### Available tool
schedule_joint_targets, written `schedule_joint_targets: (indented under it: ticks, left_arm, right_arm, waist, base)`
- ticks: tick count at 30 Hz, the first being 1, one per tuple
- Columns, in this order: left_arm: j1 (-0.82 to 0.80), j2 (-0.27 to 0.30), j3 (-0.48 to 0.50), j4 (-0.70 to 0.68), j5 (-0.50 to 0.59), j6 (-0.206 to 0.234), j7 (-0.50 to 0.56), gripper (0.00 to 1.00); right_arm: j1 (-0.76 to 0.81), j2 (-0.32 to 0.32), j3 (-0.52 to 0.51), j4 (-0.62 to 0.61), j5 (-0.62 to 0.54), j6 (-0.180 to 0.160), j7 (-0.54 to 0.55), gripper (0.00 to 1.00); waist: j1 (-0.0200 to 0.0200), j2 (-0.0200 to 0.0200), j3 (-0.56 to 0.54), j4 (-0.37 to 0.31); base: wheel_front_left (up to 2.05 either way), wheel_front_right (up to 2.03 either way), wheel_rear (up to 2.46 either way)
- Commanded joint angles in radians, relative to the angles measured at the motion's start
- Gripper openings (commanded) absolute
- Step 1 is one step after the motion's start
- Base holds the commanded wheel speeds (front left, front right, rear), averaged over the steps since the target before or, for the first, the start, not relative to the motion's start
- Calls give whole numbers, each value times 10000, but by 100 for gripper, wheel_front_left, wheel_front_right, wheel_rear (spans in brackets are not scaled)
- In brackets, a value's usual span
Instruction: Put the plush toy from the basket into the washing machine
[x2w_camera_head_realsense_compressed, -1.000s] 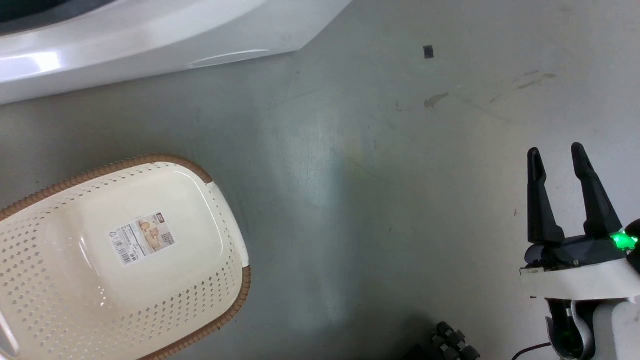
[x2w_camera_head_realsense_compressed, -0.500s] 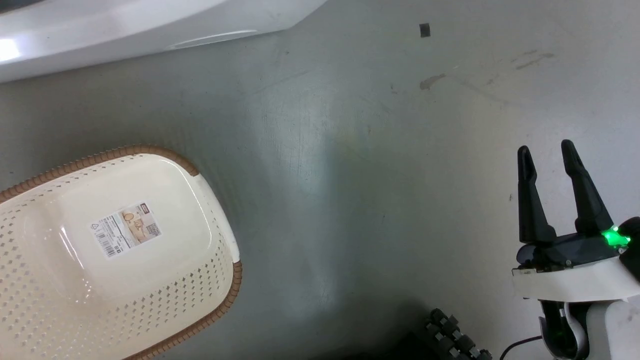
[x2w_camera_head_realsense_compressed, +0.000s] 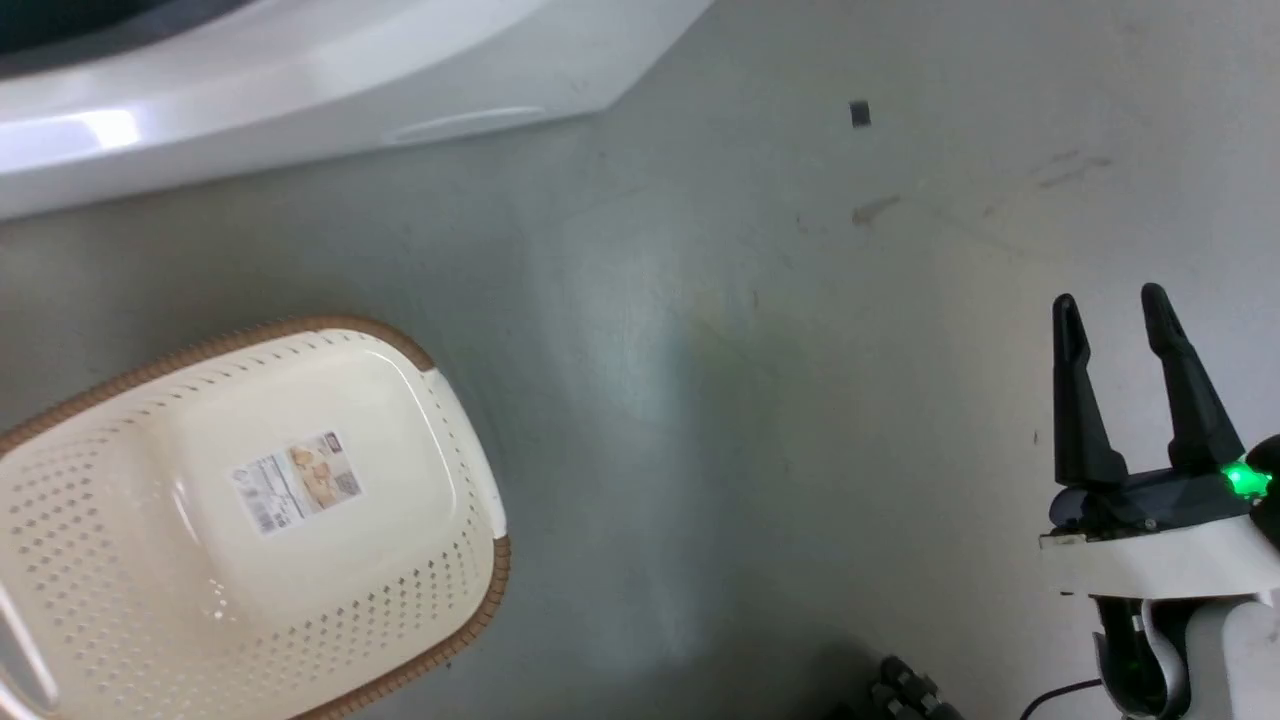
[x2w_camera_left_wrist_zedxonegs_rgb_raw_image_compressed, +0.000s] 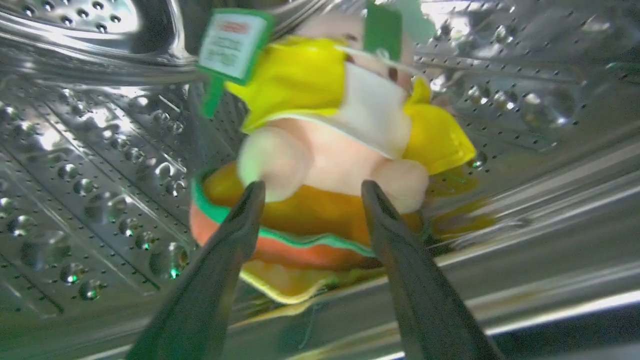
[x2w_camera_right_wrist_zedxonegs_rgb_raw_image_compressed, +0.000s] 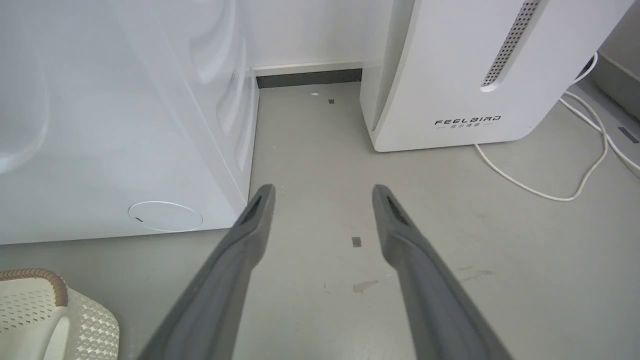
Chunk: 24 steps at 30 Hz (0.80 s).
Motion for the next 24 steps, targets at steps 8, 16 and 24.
schedule_joint_targets:
  ticks: [8,16,24]
  left_arm:
    - [1694,-583,-90,169,-867,3,-1942,100]
    - [3700,-1342,-146,-108,-1315,97,-4282,100]
    - [5928,-1720,511,-2121,-1585,753,-5025,100]
  right_arm:
    - [67,7,-492,138,-679,-9,-46,100]
    - [504,7,-878,172,-1233,-9,-46,100]
    - [931,7,-1086,21,-1473,-9,-46,100]
  waist:
    - [-1,0,-2110,919]
    - [-1,0,-4118,1824]
    - [-1,0,-5391,2439]
  base:
    - [0,0,0]
    - [0,0,0]
    - [0,0,0]
